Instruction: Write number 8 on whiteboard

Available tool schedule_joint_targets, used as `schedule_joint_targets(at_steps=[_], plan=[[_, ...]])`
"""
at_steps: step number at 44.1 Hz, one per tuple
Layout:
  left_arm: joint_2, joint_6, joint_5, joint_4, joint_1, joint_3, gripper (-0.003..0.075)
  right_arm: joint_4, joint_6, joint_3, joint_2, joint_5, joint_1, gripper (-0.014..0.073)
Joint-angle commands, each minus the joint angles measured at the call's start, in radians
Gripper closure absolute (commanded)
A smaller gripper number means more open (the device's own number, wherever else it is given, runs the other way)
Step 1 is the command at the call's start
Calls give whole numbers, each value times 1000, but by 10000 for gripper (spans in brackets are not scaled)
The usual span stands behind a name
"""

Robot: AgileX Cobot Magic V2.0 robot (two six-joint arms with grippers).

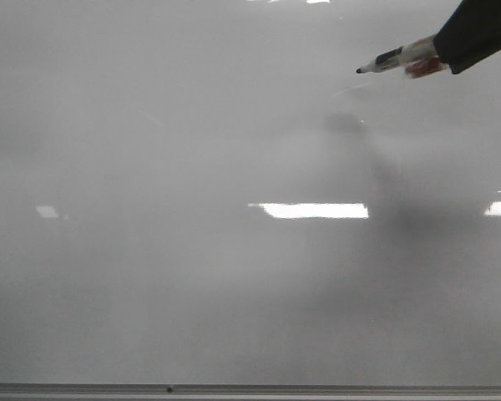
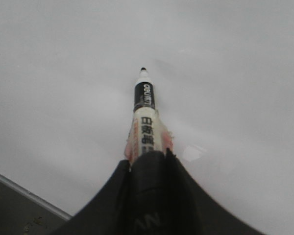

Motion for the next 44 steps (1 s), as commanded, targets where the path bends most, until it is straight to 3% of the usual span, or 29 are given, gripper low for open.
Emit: schedule_joint_targets(at_steps=[1,12,19,27,35,44], plan=[[-11,-9,-72,-20,4,-26,320,17,0,-67,42,-79,3,708],[-11,-9,-72,-20,4,-26,320,-19,-31,-115,148,36,14,700],[-11,-9,-72,-20,4,-26,320,-24,-23,-18,90,35,-49,701],[-11,-9,-85,-20,4,-26,320,1,-23,67,101,-24,-4,701],[-11,-9,-86,-20,4,-26,320,9,-23,29,168,-81,58,701],[-11,-9,-86,-20,4,-26,320,5,-23,-45,162,-39,12,701]])
